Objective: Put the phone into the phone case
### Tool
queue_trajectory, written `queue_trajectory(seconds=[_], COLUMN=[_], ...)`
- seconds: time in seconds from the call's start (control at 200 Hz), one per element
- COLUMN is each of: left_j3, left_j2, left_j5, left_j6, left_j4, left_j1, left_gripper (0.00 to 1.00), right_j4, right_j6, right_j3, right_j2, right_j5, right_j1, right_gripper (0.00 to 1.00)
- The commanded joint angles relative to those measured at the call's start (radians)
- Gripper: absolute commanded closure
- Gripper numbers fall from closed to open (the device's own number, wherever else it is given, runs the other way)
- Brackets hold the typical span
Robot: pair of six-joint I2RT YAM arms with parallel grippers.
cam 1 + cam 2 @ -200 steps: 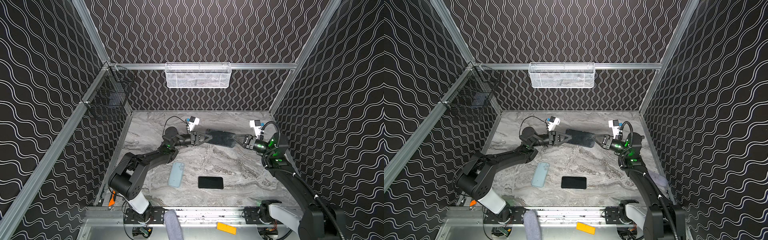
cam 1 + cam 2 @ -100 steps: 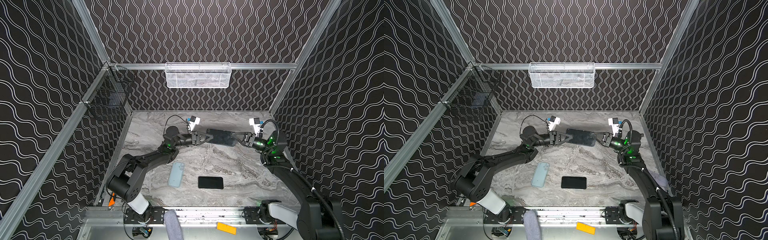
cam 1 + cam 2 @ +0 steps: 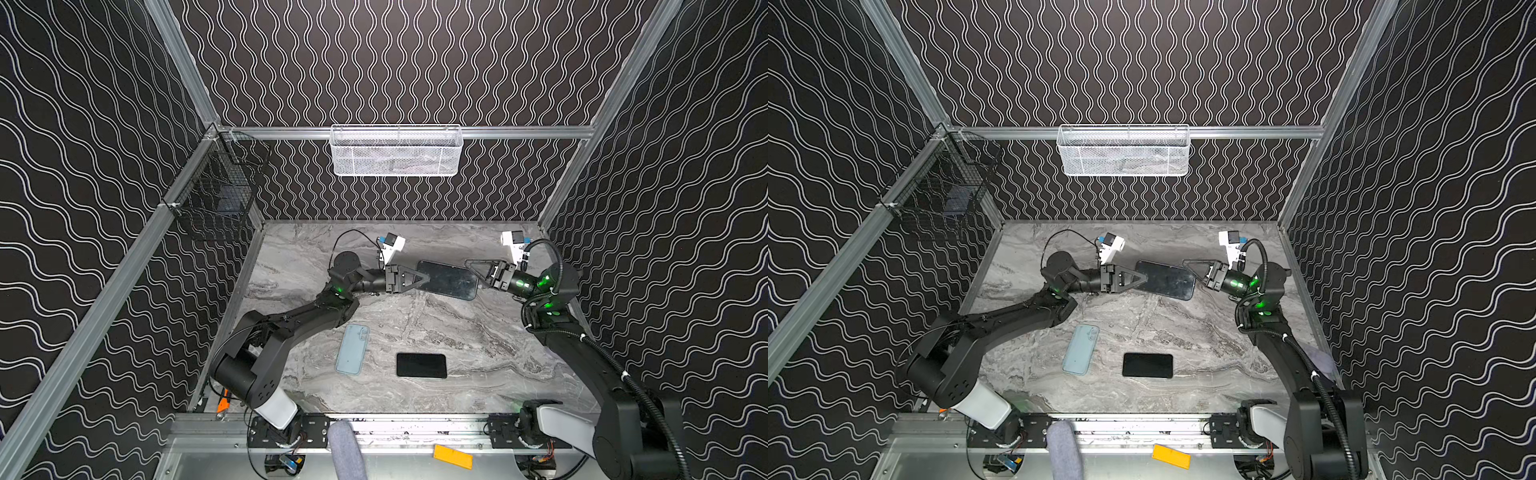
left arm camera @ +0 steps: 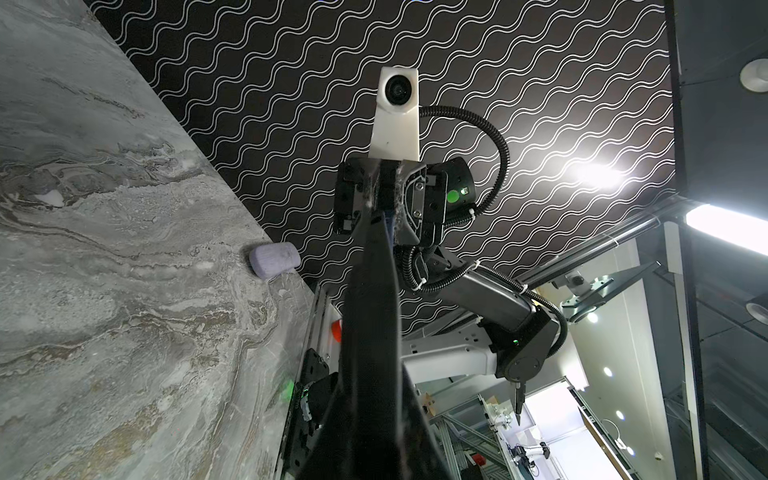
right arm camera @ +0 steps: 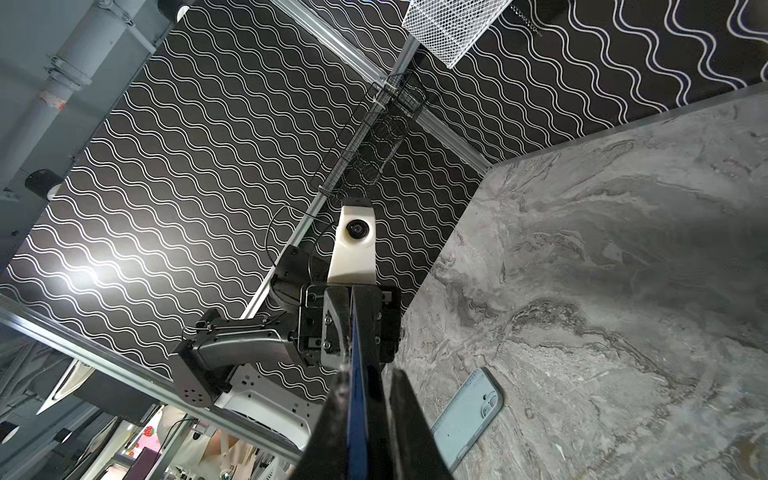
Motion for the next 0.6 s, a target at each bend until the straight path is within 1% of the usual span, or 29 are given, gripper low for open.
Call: queue_trajectory(seconds=[0.0,0.065,0.125,0.265,0.34,0.35,0.355,0.365,0.43,0.46,0.475,0.566,0.596], left_j3=[0.011,0.016,0.023,0.035,0.045,0.046,0.047,0.048,0.06,0.065,0.07,0.102,0.111], left_j2=[0.014,0.02,0.02,0.018,0.009,0.007,0.006,0.004,-0.015,-0.023,-0.026,-0.047,-0.055], left_j5=[-0.028,-0.032,-0.03,-0.015,-0.002,-0.001,0.0,0.002,0.016,0.024,0.03,0.075,0.092], left_j6=[0.014,0.007,0.006,0.014,0.044,0.048,0.051,0.057,0.106,0.129,0.144,0.211,0.225], left_j4=[-0.067,-0.064,-0.064,-0.082,-0.12,-0.129,-0.134,-0.142,-0.203,-0.237,-0.256,-0.355,-0.377], left_j1=[0.0,0.0,0.001,-0.001,0.0,-0.001,-0.001,0.0,0.002,0.002,0.004,0.011,0.014], left_gripper=[1.0,1.0,1.0,1.0,1.0,1.0,1.0,1.0,1.0,1.0,1.0,1.0,1.0], right_j4=[-0.004,-0.047,-0.077,-0.114,-0.126,-0.127,-0.127,-0.129,-0.144,-0.158,-0.162,-0.157,-0.159], right_j6=[-0.049,-0.078,-0.1,-0.125,-0.132,-0.133,-0.133,-0.134,-0.142,-0.148,-0.149,-0.138,-0.137], right_j3=[0.007,0.012,0.017,0.021,0.025,0.025,0.025,0.027,0.037,0.043,0.046,0.061,0.071], right_j2=[-0.027,-0.036,-0.042,-0.052,-0.057,-0.057,-0.057,-0.058,-0.061,-0.063,-0.062,-0.064,-0.059], right_j5=[0.0,0.006,0.011,0.021,0.018,0.018,0.018,0.014,0.005,0.005,0.006,-0.002,-0.012], right_j1=[0.006,0.01,0.016,0.019,0.021,0.02,0.02,0.02,0.02,0.02,0.02,0.018,0.017], right_gripper=[0.9,0.94,1.0,1.0,1.0,0.97,0.97,0.92,0.79,0.68,0.65,0.51,0.49])
